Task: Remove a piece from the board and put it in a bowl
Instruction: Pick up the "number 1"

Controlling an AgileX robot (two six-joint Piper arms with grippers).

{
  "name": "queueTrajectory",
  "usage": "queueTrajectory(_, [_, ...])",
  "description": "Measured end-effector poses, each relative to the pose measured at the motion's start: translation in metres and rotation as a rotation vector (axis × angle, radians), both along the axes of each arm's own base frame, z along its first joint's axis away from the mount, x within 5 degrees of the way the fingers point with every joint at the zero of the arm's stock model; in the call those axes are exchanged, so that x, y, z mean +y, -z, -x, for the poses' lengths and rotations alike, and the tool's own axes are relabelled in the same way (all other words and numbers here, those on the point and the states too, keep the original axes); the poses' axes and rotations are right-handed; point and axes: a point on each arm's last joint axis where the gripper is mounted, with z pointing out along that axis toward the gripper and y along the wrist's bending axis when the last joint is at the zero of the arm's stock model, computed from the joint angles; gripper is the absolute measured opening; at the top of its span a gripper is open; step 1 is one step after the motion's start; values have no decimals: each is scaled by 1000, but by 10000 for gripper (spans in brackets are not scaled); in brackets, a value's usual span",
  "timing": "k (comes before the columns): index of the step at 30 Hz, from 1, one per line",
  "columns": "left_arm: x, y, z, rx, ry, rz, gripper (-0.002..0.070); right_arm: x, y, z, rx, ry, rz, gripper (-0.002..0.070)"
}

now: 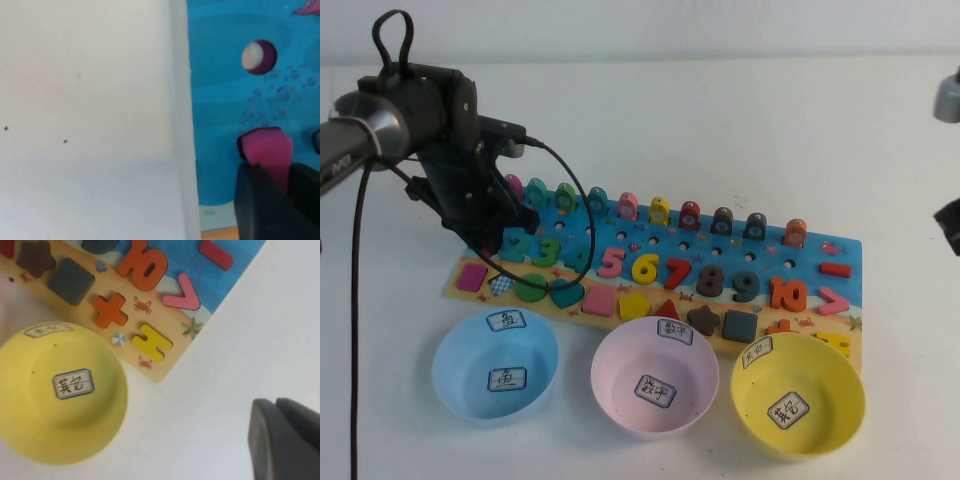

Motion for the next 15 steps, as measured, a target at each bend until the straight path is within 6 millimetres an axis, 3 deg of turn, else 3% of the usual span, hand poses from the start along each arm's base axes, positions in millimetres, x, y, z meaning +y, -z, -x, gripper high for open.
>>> queueTrajectory(9, [0, 0, 0, -1, 1, -2, 65, 45, 42, -102, 94, -98, 106, -17])
queueTrajectory(15, [0, 0, 0, -1, 4, -4, 65, 55, 77, -142, 130, -100, 124, -17])
